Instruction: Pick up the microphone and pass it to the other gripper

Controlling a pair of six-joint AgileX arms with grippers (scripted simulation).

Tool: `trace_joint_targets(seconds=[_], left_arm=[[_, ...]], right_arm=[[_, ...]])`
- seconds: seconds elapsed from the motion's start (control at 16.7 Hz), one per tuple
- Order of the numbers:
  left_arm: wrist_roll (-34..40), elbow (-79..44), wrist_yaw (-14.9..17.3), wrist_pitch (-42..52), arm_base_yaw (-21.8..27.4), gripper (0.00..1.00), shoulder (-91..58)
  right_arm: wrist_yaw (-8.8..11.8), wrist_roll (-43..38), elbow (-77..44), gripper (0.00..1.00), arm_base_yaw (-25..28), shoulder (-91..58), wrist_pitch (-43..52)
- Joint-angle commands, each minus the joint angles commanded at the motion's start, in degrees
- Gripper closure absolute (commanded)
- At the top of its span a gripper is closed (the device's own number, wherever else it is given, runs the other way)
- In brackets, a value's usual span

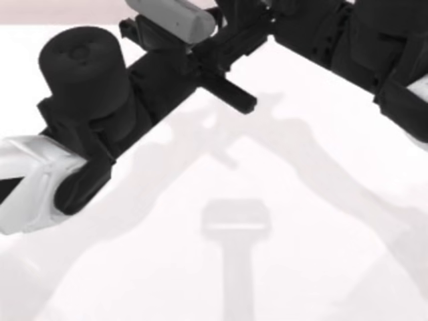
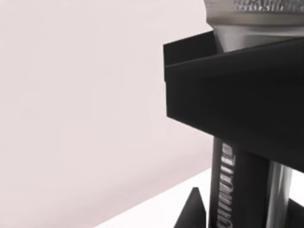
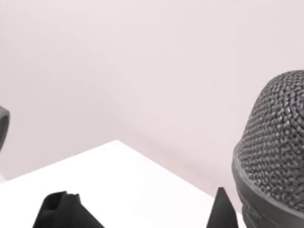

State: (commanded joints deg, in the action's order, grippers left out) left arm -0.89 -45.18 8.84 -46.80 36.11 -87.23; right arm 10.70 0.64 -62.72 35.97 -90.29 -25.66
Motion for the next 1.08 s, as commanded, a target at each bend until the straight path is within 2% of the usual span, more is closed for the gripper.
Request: trace_joint_targets(seconds=[0.18,0.96,1.08], left_arm=[[0.0,0.0,0.0,0.0,0.0,1.0,0.0],[0.0,0.0,0.0,0.0,0.0,0.02,0.0],[0.0,0.0,0.0,0.0,0.0,0.0,0.0]], right_arm=[[0.0,0.0,0.0,1.0,0.0,0.0,0.0],[0.0,0.0,0.0,1.0,0.0,0.0,0.0],[0.0,0.0,0.0,1.0,0.0,0.0,0.0]])
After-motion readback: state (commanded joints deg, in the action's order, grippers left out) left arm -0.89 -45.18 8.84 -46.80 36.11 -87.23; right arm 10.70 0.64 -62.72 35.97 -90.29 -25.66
